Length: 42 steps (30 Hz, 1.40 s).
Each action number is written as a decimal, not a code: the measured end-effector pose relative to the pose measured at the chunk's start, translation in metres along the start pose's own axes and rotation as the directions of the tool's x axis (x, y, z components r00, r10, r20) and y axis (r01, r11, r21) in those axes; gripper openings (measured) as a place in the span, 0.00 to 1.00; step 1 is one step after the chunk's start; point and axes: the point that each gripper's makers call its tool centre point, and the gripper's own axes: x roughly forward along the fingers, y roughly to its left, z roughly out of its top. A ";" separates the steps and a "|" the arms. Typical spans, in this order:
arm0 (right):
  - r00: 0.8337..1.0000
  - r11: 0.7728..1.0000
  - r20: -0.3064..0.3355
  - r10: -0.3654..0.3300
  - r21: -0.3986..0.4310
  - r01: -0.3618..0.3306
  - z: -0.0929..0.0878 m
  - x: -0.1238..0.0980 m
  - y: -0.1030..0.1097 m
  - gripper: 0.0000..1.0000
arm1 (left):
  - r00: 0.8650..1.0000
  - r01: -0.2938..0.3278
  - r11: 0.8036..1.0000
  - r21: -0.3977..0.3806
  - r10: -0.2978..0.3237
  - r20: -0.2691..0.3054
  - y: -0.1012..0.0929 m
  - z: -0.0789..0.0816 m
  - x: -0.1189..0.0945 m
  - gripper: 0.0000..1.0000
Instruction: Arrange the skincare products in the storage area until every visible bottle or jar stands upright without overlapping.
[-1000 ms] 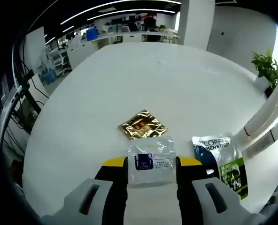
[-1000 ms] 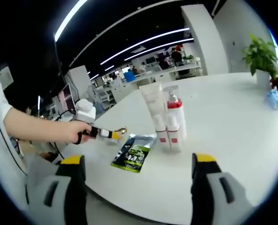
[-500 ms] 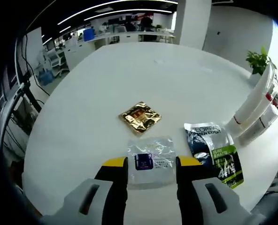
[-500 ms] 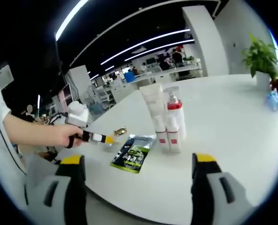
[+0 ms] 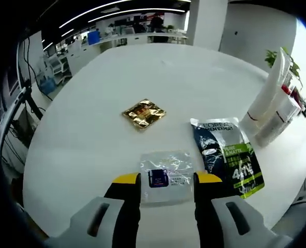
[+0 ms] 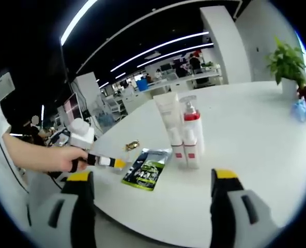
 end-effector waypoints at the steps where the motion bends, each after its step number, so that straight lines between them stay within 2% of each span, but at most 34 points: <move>1: 1.000 1.000 0.000 0.000 0.000 0.000 0.000 0.000 0.000 0.94 | 1.000 0.000 1.000 0.003 0.000 -0.001 0.000 -0.001 0.000 0.38; 10: 1.000 1.000 -0.005 0.001 0.004 -0.001 -0.001 0.000 0.001 0.93 | 1.000 0.001 1.000 0.007 -0.001 -0.022 0.000 -0.014 0.007 0.38; 20: 1.000 1.000 -0.005 0.000 0.005 0.000 -0.001 0.000 0.000 0.93 | 1.000 -0.008 0.999 0.031 0.008 -0.012 -0.001 -0.013 0.006 0.38; 42: 1.000 1.000 -0.006 -0.001 -0.004 0.001 -0.001 0.000 0.001 0.92 | 1.000 -0.008 1.000 0.022 0.009 -0.022 0.000 -0.017 -0.001 0.42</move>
